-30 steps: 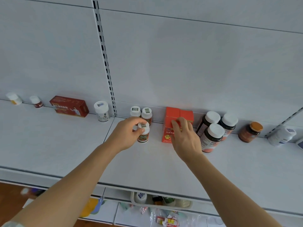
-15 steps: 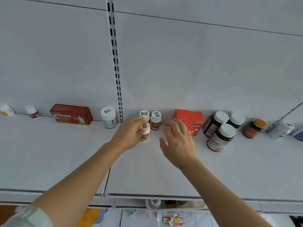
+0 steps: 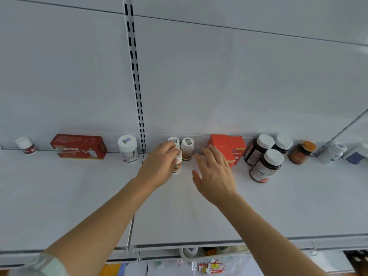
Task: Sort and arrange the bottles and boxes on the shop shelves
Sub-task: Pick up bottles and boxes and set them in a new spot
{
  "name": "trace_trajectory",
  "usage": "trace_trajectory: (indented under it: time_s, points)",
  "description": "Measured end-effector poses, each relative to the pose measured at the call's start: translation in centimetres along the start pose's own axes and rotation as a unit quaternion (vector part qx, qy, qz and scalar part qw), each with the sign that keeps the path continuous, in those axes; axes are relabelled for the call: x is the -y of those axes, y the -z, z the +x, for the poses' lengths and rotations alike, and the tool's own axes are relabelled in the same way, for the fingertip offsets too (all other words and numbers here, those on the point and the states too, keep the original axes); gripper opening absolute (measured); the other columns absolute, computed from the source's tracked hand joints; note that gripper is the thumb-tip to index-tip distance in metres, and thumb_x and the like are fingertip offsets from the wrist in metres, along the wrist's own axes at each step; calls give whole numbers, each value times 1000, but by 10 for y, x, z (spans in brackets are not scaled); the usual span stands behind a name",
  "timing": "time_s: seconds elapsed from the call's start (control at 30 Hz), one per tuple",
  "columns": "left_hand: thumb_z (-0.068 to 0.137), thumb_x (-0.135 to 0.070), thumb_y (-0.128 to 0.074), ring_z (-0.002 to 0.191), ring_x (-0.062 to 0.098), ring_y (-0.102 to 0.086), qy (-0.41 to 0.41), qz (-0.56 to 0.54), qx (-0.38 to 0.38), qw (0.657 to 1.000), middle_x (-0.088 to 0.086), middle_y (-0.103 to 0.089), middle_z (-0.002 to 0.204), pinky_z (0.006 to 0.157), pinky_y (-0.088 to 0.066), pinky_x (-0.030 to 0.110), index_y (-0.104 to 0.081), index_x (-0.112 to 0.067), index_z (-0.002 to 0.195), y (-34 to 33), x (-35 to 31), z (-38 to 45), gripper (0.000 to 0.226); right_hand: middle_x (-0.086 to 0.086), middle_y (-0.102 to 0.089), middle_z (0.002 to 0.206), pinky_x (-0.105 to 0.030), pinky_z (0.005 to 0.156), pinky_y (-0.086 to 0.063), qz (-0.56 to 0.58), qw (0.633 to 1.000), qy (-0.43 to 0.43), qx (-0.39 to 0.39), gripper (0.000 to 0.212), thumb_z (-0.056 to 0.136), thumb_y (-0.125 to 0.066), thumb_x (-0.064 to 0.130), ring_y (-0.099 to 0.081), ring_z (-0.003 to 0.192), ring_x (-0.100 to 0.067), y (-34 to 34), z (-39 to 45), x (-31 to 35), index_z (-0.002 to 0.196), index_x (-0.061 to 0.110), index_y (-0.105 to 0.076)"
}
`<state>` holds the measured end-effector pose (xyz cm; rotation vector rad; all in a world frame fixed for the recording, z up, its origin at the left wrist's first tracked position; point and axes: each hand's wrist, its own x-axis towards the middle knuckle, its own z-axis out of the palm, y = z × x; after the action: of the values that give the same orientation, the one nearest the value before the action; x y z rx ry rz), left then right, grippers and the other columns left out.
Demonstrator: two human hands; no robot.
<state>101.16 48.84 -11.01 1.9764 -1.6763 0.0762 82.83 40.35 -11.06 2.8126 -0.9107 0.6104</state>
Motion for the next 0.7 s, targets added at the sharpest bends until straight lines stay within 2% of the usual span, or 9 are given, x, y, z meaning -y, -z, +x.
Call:
trace_trajectory:
  time_s: [0.33, 0.53, 0.7]
  points:
    - [87, -9, -64, 110, 30, -51, 2, 12, -3, 1000, 5, -55, 118, 75, -54, 45, -64, -10, 112, -2, 0, -2, 26, -16, -56, 126, -48, 111, -36, 4, 1000, -8, -8, 42, 84, -63, 30, -39, 134, -37, 3, -1, -5, 118, 6, -60]
    - [84, -17, -67, 113, 30, -51, -30, 54, -63, 996, 6, -57, 114, 89, -49, 43, -64, -8, 111, 3, -17, 6, 28, -20, -48, 141, -50, 114, -31, -9, 999, -40, 7, 51, 87, -59, 34, -33, 141, -39, 15, -10, -13, 129, 4, -56]
    - [91, -29, -55, 120, 32, -50, -61, 52, -73, 994, 9, -58, 117, 97, -44, 47, -61, -7, 116, -8, -60, 17, 34, -20, -44, 147, -48, 117, -27, -22, 996, -81, 1, 56, 92, -52, 38, -29, 144, -36, 33, -36, -35, 138, 6, -50]
